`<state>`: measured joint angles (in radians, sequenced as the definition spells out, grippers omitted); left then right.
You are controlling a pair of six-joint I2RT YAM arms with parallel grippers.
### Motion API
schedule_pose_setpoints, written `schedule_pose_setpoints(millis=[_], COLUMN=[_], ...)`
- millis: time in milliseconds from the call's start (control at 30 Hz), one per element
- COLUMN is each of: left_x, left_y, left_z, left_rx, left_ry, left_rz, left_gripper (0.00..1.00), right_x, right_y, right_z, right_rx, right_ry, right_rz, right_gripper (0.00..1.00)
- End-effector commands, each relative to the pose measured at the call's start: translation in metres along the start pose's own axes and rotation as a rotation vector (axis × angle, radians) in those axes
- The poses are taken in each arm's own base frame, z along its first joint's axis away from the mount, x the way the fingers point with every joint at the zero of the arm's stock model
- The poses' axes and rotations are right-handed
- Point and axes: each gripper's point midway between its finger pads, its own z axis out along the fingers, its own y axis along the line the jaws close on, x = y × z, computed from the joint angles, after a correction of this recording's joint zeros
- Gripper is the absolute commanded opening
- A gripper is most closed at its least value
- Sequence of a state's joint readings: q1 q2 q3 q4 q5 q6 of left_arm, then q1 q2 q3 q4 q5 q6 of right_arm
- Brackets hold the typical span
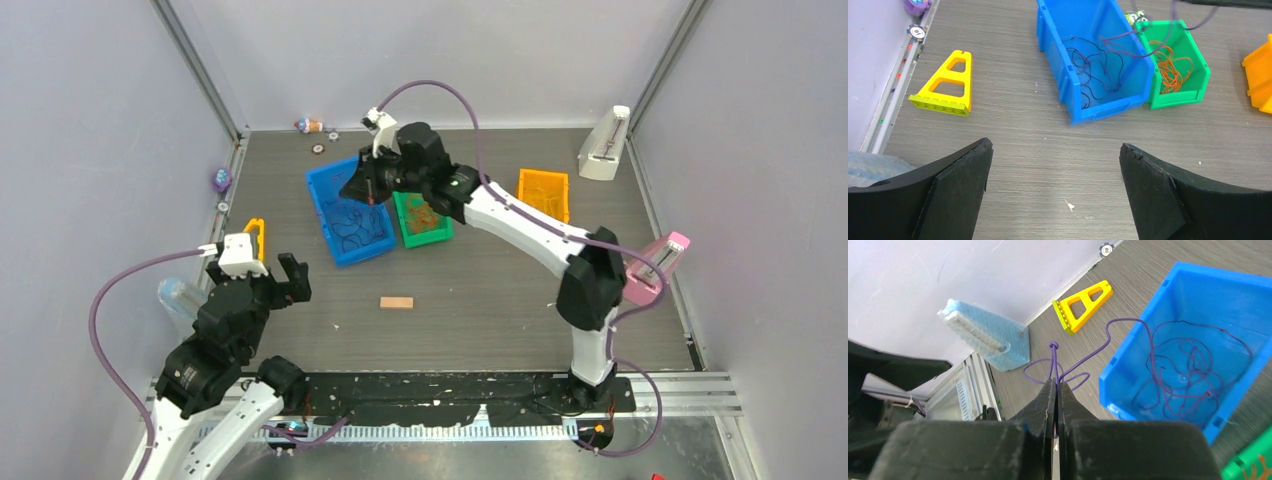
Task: Untangle the cables
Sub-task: Place the cable in the bin.
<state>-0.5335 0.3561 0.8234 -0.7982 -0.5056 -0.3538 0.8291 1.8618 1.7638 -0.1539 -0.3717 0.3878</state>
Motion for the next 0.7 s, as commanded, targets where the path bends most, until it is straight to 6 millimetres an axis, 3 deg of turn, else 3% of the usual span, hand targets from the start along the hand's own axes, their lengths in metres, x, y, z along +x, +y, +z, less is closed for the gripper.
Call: schedule_pose_setpoints(millis=[0,33,100,200,333,433,667], left_x=[-0.002,-0.001,0.0,0.002,0.004,0.004,0.006], left_y=[0.011,0.012,0.013,0.013,0.012,0.011,0.009], left_z=[-0.002,-0.002,-0.001,0.0,0.003,0.004,0.007], left_rx=[-0.048,-0.051,-0.055,-0.058,-0.06,-0.06,-0.06], left_ry=[-0.027,-0.028,-0.026,-0.019,-0.011,-0.003,0.002], left_rz=[0.01,0.009,0.012,0.017,0.021,0.026,0.028], left_gripper=[0.99,0.99,1.0,1.0,1.0,1.0,0.99], right_x=[-0.039,-0.022,-0.029,-0.014,-0.011,-0.017,0.016], right_y=[0.023,0.007,-0.004,-0.047,-0.086,-0.101,-0.14], right_z=[0.026,0.045,0.059,0.079,0.088,0.09,0.091], right_rx=[-0.137,-0.118,-0.093,-0.002,0.091,0.154,0.287], right_ry=[-0.103,-0.067,-0.078,-0.066,-0.092,-0.098,-0.022], right_rz=[0.009,0.03,0.036,0.094,0.143,0.102,0.085], right_gripper=[0.05,0.05,0.05,0.05,0.05,0.05,0.05])
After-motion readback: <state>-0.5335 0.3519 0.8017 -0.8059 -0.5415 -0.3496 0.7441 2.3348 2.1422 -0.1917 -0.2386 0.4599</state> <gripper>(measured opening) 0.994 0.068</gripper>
